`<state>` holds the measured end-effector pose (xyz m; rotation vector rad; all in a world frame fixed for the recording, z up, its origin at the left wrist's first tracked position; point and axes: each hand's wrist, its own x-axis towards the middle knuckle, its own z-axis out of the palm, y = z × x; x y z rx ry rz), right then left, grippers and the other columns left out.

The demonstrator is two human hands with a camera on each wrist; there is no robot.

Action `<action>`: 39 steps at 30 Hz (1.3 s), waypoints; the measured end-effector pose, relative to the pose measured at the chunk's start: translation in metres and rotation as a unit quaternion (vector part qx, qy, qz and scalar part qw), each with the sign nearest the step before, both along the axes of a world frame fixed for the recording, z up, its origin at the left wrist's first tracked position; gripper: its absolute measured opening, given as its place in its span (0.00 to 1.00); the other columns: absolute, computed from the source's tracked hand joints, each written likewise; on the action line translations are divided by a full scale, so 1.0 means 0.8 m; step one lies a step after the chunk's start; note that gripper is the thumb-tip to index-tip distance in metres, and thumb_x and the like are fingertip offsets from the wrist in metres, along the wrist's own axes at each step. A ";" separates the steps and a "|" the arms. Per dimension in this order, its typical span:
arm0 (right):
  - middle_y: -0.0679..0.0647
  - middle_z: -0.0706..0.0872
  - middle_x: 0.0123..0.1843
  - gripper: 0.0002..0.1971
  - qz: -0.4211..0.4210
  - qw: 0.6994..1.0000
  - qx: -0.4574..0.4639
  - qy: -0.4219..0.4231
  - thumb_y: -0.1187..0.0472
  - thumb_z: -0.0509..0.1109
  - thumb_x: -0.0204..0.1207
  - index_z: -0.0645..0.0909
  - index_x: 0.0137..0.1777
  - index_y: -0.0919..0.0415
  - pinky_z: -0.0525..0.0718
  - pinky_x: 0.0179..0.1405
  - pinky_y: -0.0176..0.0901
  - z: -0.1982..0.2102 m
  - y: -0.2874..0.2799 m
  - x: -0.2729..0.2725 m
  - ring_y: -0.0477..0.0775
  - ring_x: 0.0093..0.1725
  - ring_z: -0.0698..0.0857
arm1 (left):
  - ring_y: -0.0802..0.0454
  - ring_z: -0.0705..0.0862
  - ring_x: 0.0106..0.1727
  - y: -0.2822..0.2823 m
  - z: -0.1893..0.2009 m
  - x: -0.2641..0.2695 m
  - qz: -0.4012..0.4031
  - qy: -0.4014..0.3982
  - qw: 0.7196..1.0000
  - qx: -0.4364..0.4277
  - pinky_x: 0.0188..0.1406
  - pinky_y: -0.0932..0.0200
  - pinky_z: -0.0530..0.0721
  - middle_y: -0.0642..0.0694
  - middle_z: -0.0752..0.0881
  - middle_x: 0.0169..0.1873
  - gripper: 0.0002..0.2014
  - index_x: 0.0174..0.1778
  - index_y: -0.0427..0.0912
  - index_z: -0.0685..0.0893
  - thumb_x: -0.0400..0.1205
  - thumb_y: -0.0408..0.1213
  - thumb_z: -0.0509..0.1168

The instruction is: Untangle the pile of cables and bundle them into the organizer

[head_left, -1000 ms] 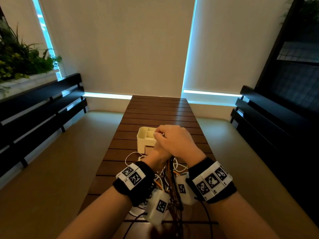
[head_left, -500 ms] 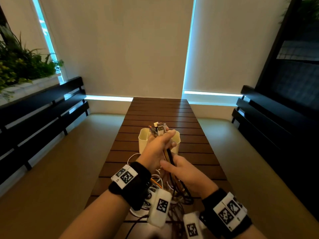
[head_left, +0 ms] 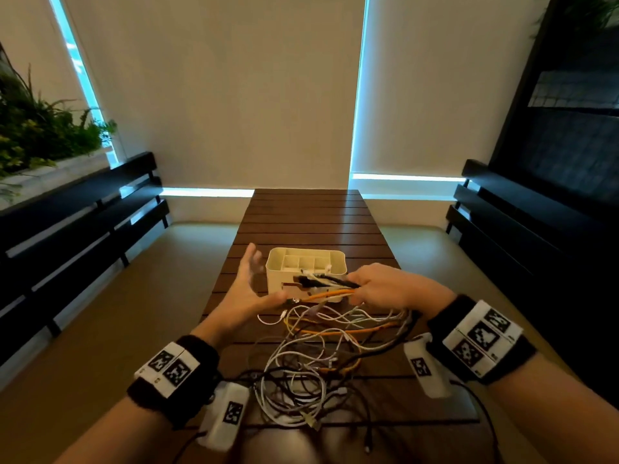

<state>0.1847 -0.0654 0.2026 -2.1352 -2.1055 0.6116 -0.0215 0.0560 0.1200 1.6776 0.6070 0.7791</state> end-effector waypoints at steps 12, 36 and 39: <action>0.47 0.68 0.14 0.12 -0.078 0.972 -0.032 0.222 0.71 0.67 0.67 0.77 0.23 0.59 0.60 0.16 0.33 0.025 0.017 -0.015 0.43 0.15 0.62 | 0.52 0.81 0.31 -0.060 0.040 0.073 -0.145 0.135 0.978 0.059 0.30 0.60 0.81 0.46 0.82 0.32 0.09 0.47 0.44 0.82 0.77 0.44 0.72; 0.32 0.79 0.22 0.10 -0.097 0.855 0.276 0.427 0.62 0.55 0.85 0.73 0.48 0.45 0.70 0.24 0.25 -0.070 0.002 -0.057 0.31 0.22 0.77 | 0.57 0.67 0.11 -0.069 0.042 0.077 0.074 -0.147 0.981 -0.103 0.15 0.65 0.69 0.45 0.71 0.16 0.14 0.41 0.37 0.81 0.82 0.45 0.61; 0.39 0.82 0.31 0.09 -0.103 0.866 0.292 0.392 0.61 0.56 0.84 0.73 0.47 0.45 0.75 0.33 0.29 -0.075 0.002 -0.068 0.34 0.31 0.80 | 0.61 0.76 0.16 -0.069 0.044 0.082 0.132 -0.099 0.986 -0.028 0.14 0.67 0.73 0.47 0.80 0.23 0.12 0.43 0.40 0.83 0.83 0.44 0.61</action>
